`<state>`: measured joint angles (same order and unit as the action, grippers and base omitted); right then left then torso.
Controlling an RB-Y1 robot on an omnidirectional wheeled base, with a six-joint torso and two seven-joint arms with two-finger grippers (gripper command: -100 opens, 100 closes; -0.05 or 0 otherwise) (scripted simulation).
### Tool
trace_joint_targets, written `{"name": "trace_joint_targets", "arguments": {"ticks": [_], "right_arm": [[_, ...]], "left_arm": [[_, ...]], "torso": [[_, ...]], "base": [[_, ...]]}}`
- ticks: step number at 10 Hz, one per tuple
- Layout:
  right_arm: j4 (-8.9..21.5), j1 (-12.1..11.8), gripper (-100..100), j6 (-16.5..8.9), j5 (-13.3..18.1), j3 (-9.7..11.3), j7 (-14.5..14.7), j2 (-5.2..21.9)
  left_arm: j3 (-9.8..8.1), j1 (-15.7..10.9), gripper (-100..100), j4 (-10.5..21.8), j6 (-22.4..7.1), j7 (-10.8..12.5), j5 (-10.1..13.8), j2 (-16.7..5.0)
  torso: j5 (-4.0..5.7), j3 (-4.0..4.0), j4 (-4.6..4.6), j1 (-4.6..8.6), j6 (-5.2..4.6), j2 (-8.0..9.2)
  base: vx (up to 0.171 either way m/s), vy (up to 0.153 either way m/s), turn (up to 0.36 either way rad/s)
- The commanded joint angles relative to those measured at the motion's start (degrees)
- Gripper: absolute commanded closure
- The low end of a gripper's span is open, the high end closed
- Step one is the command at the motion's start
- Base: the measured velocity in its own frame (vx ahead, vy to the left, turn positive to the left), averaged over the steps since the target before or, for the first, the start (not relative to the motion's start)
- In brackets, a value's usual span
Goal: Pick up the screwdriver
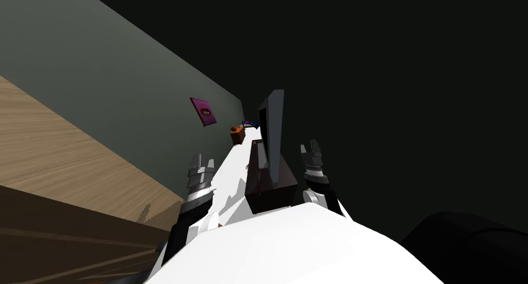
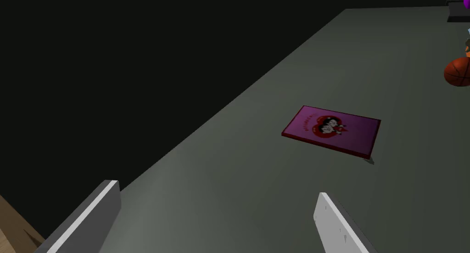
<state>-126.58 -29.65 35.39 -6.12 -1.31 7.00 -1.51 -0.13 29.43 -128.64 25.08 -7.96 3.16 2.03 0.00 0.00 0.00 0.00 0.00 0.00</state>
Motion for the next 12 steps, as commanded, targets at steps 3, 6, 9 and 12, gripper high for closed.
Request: {"name": "trace_joint_targets", "arguments": {"ticks": [3,6,9,12], "right_arm": [[0.0,0.01,0,0.0,0.0,0.0,0.0,0.0],[0.0,0.01,0,0.0,0.0,0.0,0.0,0.01],[0.0,0.01,0,0.0,0.0,0.0,0.0,0.01],[0.0,0.0,0,0.0,0.0,-0.01,0.0,0.01]], "left_arm": [[0.88,-2.17,-100,3.08,-1.92,-1.14,0.2,-4.9],[2.32,-5.91,-100,8.26,-5.35,-3.08,0.59,-8.62],[3.54,-9.19,-100,12.87,-8.45,-4.78,0.96,-10.48],[4.9,-12.98,-100,17.85,-12.16,-6.72,1.41,-11.92]], "torso": [[-0.03,0.04,-0.01,-0.13,-0.02,0.08],[-0.07,0.08,-0.03,-0.3,-0.02,0.15],[-0.07,0.15,-0.06,-0.3,-0.02,0.26],[-0.05,0.04,-0.02,-0.19,0.01,0.06]], "base": [[-0.023,0.035,-0.072],[-0.048,0.072,-0.117],[-0.066,0.07,-0.124],[-0.033,0.046,-0.108]]}}
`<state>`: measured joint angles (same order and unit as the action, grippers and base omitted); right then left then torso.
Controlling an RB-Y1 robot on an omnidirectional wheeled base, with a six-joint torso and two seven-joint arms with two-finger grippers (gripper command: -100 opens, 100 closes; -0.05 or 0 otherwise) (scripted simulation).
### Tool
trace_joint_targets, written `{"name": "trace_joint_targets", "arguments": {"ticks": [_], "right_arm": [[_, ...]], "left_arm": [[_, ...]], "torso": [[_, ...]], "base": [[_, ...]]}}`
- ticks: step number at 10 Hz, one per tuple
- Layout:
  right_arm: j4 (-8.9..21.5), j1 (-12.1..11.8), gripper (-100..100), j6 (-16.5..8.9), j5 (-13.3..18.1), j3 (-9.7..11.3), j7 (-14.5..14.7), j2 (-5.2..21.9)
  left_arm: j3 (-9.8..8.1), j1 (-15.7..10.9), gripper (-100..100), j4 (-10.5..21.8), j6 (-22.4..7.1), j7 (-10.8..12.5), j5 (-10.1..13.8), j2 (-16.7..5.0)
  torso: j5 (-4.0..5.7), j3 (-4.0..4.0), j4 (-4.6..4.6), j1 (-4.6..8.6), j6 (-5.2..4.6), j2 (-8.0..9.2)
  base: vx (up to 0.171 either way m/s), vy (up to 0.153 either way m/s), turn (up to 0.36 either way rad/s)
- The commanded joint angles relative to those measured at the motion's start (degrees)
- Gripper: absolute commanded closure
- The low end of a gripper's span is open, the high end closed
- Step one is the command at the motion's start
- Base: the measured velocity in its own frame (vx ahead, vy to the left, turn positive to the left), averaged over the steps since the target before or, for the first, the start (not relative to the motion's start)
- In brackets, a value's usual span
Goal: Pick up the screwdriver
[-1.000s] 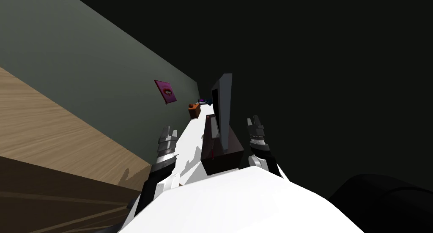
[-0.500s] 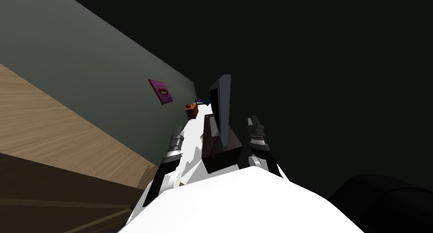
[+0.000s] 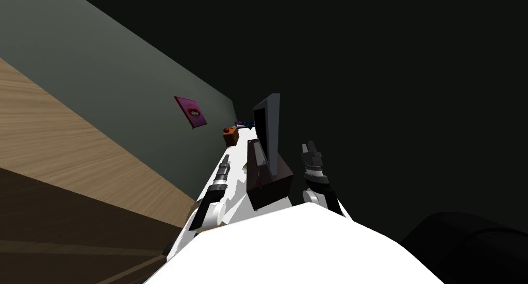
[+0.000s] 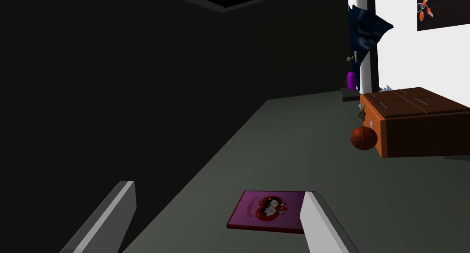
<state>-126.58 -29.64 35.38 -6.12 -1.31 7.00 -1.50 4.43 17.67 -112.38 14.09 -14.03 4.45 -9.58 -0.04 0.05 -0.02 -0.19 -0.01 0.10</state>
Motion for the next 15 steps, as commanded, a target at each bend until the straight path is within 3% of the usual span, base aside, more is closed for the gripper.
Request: {"name": "trace_joint_targets", "arguments": {"ticks": [1,4,5,6,7,8,9,10,11,13,15], "right_arm": [[0.0,0.0,0,0.0,0.0,0.0,0.0,0.0],[0.0,-0.01,0,0.0,0.0,0.0,0.0,0.0],[0.0,0.0,0,0.0,0.0,0.0,0.0,0.0],[0.0,-0.01,0,0.0,0.0,0.0,0.0,0.0],[0.0,0.0,0,0.0,0.0,0.0,0.0,0.0],[0.0,-0.01,0,0.0,0.0,0.0,0.0,0.0],[0.0,0.0,0,0.0,0.0,0.0,0.0,0.0],[0.0,-0.01,0,0.0,0.0,0.0,0.0,0.0],[0.0,0.0,0,0.0,0.0,0.0,0.0,0.0],[0.0,0.0,0,0.0,0.0,0.0,0.0,0.0],[0.0,-0.01,0,0.0,0.0,0.0,0.0,0.0]], "left_arm": [[0.34,-1.22,-100,1.88,-1.16,-0.65,0.11,-0.31],[1.77,-5.4,-100,7.15,-5.37,-2.77,0.64,-1.32],[1.77,-5.4,-100,7.69,-5.37,-2.77,0.64,-1.32],[2.49,-7.59,-100,9.61,-7.64,-3.87,0.93,-1.67],[2.49,-7.59,-100,10.75,-7.64,-3.87,0.93,-1.67],[3.21,-9.84,-100,12.4,-10.0,-4.99,1.24,-1.93],[3.21,-9.84,-100,13.9,-10.0,-4.99,1.24,-1.93],[3.92,-12.12,-100,16.05,-12.41,-6.11,1.56,-2.12],[3.92,-12.12,-100,17.11,-12.45,-6.11,1.56,-2.12],[5.26,-16.74,-100,21.97,-16.44,-8.33,2.24,-2.3],[5.26,-16.74,-100,23.65,-17.56,-8.33,2.24,-2.3]], "torso": [[0.0,0.0,0.0,0.0,0.0,0.0],[0.0,0.01,0.0,0.0,0.03,0.0],[0.0,0.02,-0.01,0.01,0.0,0.04],[0.0,0.01,-0.01,0.01,0.04,0.01],[0.0,0.0,0.0,0.0,0.01,0.0],[0.0,0.0,0.0,0.02,0.04,-0.01],[0.0,0.01,-0.01,0.01,0.01,0.01],[0.0,0.01,0.0,0.03,0.04,0.0],[0.0,0.0,0.0,0.02,0.02,-0.02],[0.01,0.0,0.0,0.06,0.02,0.0],[0.0,0.01,0.0,0.02,0.06,0.0]], "base": [[-0.038,0.038,-0.068],[-0.045,0.044,-0.107],[-0.038,0.04,-0.068],[-0.038,0.04,-0.119],[-0.039,0.039,-0.081],[-0.048,0.04,-0.138],[-0.04,0.034,-0.088],[-0.037,0.041,-0.135],[-0.033,0.035,-0.072],[-0.053,0.036,-0.16],[-0.028,0.023,-0.039]]}}
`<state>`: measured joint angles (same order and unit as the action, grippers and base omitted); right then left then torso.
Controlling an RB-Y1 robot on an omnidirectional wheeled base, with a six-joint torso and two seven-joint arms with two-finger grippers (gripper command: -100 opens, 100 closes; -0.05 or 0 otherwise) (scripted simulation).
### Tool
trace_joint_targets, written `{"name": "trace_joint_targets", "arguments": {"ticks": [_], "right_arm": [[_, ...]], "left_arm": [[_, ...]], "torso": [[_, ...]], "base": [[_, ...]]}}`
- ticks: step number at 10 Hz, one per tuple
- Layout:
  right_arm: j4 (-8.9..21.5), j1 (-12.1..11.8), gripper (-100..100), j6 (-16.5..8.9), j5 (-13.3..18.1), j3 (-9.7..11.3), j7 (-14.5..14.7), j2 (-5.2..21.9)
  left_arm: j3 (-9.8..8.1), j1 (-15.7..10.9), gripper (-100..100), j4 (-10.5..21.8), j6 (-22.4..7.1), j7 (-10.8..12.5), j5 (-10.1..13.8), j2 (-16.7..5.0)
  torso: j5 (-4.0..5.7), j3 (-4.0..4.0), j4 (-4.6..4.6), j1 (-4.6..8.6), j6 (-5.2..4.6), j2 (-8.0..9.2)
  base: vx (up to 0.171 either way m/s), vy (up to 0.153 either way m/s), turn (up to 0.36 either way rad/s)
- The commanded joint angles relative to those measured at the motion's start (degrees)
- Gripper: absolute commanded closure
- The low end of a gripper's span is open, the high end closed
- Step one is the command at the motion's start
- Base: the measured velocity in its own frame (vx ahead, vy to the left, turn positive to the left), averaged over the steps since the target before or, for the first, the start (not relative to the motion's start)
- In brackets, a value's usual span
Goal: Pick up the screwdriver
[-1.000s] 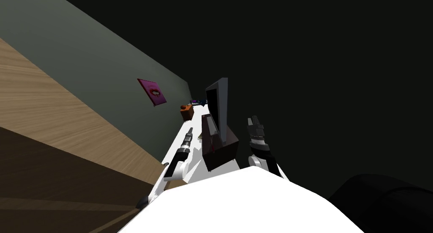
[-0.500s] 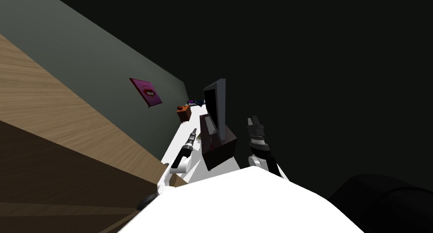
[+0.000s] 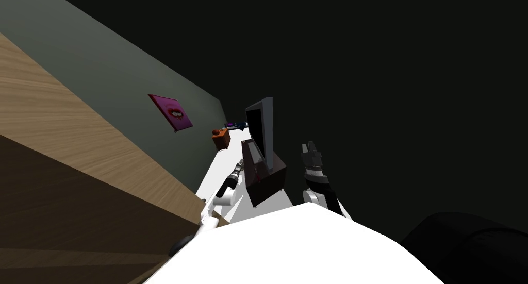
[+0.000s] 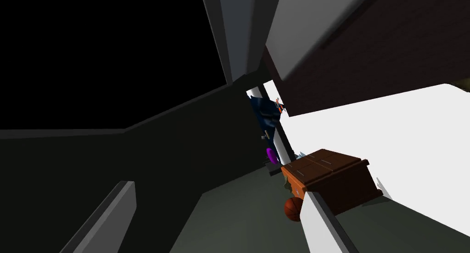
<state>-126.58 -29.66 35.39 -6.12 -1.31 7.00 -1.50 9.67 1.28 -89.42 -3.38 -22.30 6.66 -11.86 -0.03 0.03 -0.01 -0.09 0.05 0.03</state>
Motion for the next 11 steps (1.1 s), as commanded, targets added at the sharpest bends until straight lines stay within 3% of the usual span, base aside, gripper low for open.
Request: {"name": "trace_joint_targets", "arguments": {"ticks": [1,2,3,4,5,6,7,8,9,10,11], "right_arm": [[0.0,0.0,0,0.0,0.0,0.0,0.0,0.0],[0.0,0.01,0,0.0,0.0,0.0,0.0,0.0],[0.0,0.0,0,0.0,0.0,0.0,0.0,0.0],[0.0,0.01,0,0.0,0.0,0.0,0.0,0.0],[0.0,0.0,0,0.0,0.0,0.0,0.0,0.0],[0.0,0.01,0,0.0,0.0,0.0,0.0,0.0],[0.0,0.0,0,0.0,0.0,0.0,0.0,0.0],[0.0,0.0,0,0.0,0.0,0.0,0.0,0.0],[0.0,0.0,0,0.0,0.0,0.0,0.0,0.0],[0.0,0.0,0,0.0,0.0,0.0,0.0,0.0],[0.0,0.0,0,0.0,0.0,0.0,0.0,0.0]], "left_arm": [[0.66,-2.66,-100,2.86,-2.72,-1.15,0.4,-0.03],[0.66,-2.66,-100,3.97,-2.72,-1.15,0.4,-0.03],[1.25,-4.94,-100,5.57,-5.4,-2.21,0.77,-0.01],[1.25,-4.94,-100,6.83,-5.4,-2.21,0.77,-0.01],[1.79,-7.18,-100,9.06,-7.94,-3.24,1.14,0.04],[1.79,-7.18,-100,10.48,-8.11,-3.24,1.14,0.04],[2.3,-9.39,-100,12.72,-10.16,-4.23,1.53,0.11],[2.3,-9.39,-100,13.69,-10.84,-4.23,1.53,0.11],[2.75,-11.54,-100,16.84,-12.52,-5.18,1.91,0.2],[2.75,-11.54,-100,16.84,-13.58,-5.18,1.91,0.2],[3.15,-13.64,-100,19.48,-15.45,-6.08,2.31,0.29]], "torso": [[0.0,0.0,0.0,0.0,0.0,0.0],[0.01,-0.01,0.0,0.02,-0.04,-0.02],[0.01,-0.01,0.0,0.02,-0.01,-0.02],[0.01,0.0,0.0,0.01,-0.03,0.0],[0.0,-0.01,0.01,0.01,0.0,-0.01],[0.01,0.0,0.0,0.03,-0.03,-0.01],[0.01,-0.02,0.01,0.02,0.0,-0.02],[0.01,-0.03,0.01,0.04,-0.03,-0.05],[0.01,-0.03,0.01,0.04,0.0,-0.06],[0.02,-0.04,0.01,0.06,-0.02,-0.06],[0.02,-0.04,0.01,0.05,0.01,-0.07]], "base": [[-0.021,0.012,-0.12],[-0.023,0.014,-0.083],[-0.032,0.016,-0.123],[-0.026,0.015,-0.069],[-0.028,0.01,-0.126],[-0.019,0.011,-0.066],[-0.017,0.006,-0.097],[-0.012,0.007,-0.073],[-0.011,0.002,-0.131],[-0.009,0.003,-0.049],[-0.006,-0.002,-0.086]]}}
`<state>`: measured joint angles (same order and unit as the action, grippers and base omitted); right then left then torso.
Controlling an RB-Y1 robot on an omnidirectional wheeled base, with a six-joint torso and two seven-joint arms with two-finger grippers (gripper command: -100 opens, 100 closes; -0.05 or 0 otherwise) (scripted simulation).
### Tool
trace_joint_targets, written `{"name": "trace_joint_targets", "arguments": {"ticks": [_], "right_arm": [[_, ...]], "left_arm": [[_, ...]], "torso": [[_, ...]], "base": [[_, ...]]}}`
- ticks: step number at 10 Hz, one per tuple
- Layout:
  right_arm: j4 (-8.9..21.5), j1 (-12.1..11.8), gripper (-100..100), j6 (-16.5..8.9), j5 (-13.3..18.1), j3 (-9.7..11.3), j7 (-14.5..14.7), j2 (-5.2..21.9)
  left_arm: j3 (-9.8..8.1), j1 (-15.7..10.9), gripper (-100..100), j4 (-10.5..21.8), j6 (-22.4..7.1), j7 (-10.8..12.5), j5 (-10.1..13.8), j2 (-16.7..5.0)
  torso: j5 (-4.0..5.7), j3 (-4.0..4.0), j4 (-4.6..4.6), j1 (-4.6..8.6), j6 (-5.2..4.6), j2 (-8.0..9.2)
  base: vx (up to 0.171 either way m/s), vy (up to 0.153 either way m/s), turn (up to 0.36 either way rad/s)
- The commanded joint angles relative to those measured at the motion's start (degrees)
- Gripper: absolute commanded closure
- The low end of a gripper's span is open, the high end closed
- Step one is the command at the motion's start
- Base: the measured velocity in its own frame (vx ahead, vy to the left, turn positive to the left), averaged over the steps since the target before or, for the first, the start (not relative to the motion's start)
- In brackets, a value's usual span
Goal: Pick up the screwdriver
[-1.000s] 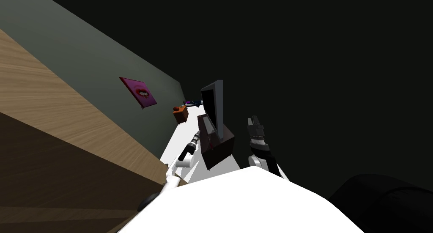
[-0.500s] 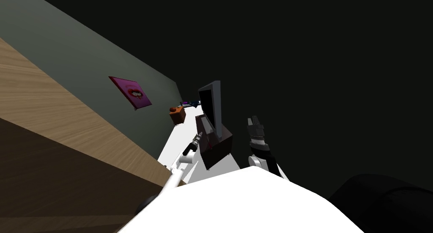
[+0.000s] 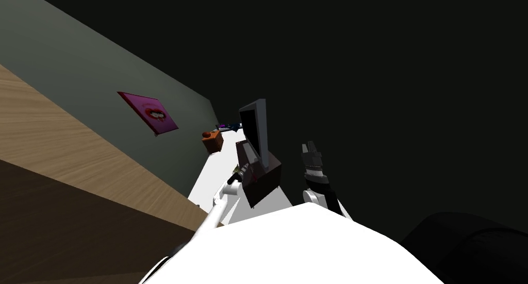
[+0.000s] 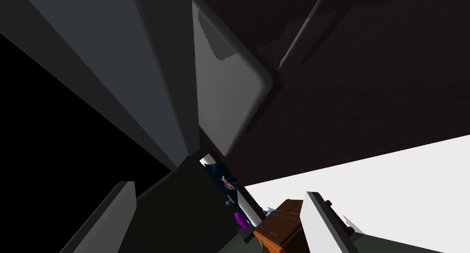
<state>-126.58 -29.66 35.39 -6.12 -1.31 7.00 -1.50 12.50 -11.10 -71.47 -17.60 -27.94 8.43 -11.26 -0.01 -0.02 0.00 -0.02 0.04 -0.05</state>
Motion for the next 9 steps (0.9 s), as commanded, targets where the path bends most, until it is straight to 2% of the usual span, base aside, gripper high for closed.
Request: {"name": "trace_joint_targets", "arguments": {"ticks": [1,2,3,4,5,6,7,8,9], "right_arm": [[0.0,0.0,0,0.0,0.0,0.0,0.0,0.0],[0.0,0.0,0,0.0,0.0,0.0,0.0,0.0],[0.0,0.0,0,0.0,0.0,0.0,0.0,0.0],[0.0,-0.01,0,0.0,0.0,0.0,0.0,0.0],[0.0,0.0,0,0.0,0.0,0.0,0.0,0.0],[0.0,-0.01,0,0.0,0.0,0.0,0.0,0.0],[0.0,0.0,0,0.0,0.0,0.0,0.0,0.0],[0.0,-0.01,0,0.0,0.0,0.0,0.0,0.0],[0.0,-0.01,0,0.0,0.0,0.0,0.0,0.0]], "left_arm": [[0.32,-1.25,-100,1.99,-2.1,-0.44,0.54,-0.31],[0.67,-3.29,-100,4.1,-4.19,-1.3,0.93,-0.22],[0.67,-3.29,-100,5.01,-4.84,-1.3,0.93,-0.22],[0.98,-5.25,-100,6.47,-7.15,-2.11,1.33,-0.13],[0.98,-5.25,-100,7.69,-7.56,-2.11,1.33,-0.13],[1.24,-7.14,-100,9.43,-9.9,-2.87,1.73,-0.05],[1.24,-7.14,-100,10.81,-10.24,-2.87,1.73,-0.05],[1.45,-8.94,-100,13.17,-12.38,-3.58,2.12,0.02],[1.45,-8.94,-100,13.56,-12.88,-3.58,2.12,0.02]], "torso": [[0.0,0.0,0.0,0.0,0.0,0.0],[0.0,0.0,0.0,0.0,0.02,-0.01],[0.01,-0.01,0.0,0.01,0.0,-0.02],[0.0,-0.02,0.01,0.01,0.03,-0.03],[0.01,-0.03,0.01,0.04,0.0,-0.05],[0.01,-0.03,0.01,0.03,0.03,-0.05],[0.01,-0.04,0.01,0.06,0.0,-0.07],[0.01,-0.04,0.02,0.04,0.04,-0.07],[0.01,-0.05,0.02,0.06,0.02,-0.09]], "base": [[-0.004,-0.001,-0.059],[0.0,-0.007,-0.096],[0.003,-0.005,-0.056],[0.008,-0.012,-0.092],[0.008,-0.01,-0.047],[0.012,-0.016,-0.088],[0.013,-0.013,-0.047],[0.019,-0.02,-0.065],[0.017,-0.016,-0.043]]}}
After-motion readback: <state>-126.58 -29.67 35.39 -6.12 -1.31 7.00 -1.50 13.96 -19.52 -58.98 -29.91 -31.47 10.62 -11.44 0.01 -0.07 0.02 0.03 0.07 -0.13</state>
